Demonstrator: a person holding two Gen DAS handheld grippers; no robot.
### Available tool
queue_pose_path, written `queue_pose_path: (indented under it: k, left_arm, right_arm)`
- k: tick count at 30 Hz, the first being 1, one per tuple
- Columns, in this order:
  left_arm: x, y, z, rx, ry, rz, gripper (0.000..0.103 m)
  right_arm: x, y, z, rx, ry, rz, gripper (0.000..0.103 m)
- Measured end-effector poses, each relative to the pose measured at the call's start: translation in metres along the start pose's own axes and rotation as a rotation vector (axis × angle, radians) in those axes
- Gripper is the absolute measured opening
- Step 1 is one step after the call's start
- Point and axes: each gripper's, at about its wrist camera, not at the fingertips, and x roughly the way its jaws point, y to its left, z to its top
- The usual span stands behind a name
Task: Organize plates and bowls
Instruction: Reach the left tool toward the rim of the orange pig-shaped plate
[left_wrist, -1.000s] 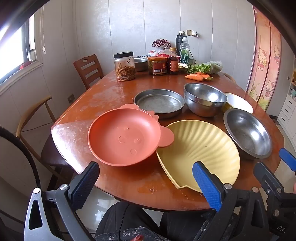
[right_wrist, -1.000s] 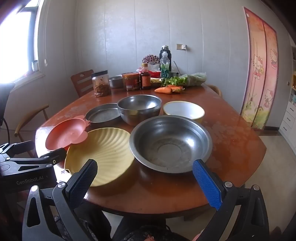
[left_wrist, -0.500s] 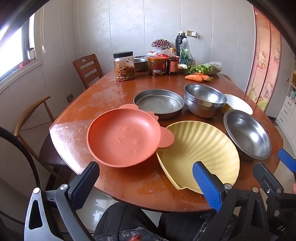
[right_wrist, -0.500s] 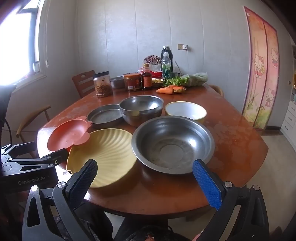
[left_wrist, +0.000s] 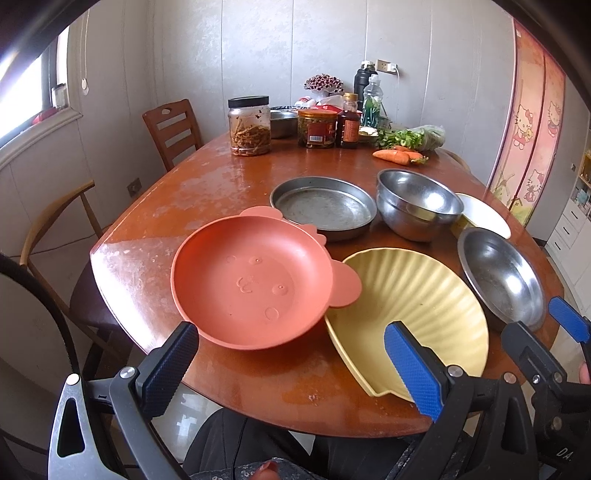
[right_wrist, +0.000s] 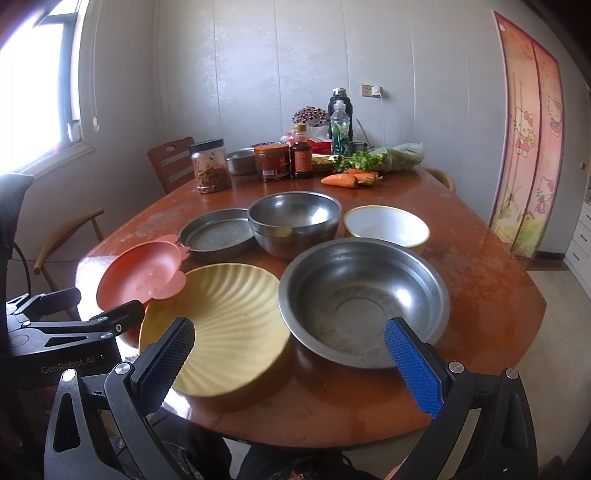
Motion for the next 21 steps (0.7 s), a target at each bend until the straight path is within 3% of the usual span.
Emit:
queue_pose_path:
  k: [11,21]
  left_arm:
    - [0.01,0.019,0.013,-0.036,0.021,0.014,0.101]
    - [0.022,0.072,0.026,-0.123,0.038,0.04,0.101]
  right_arm:
    - [0.017,0.018,0.023,-0.009,0.024,0.047,0.103]
    - [0.049,0.058,0.053,-0.088,0.068,0.159,0.103]
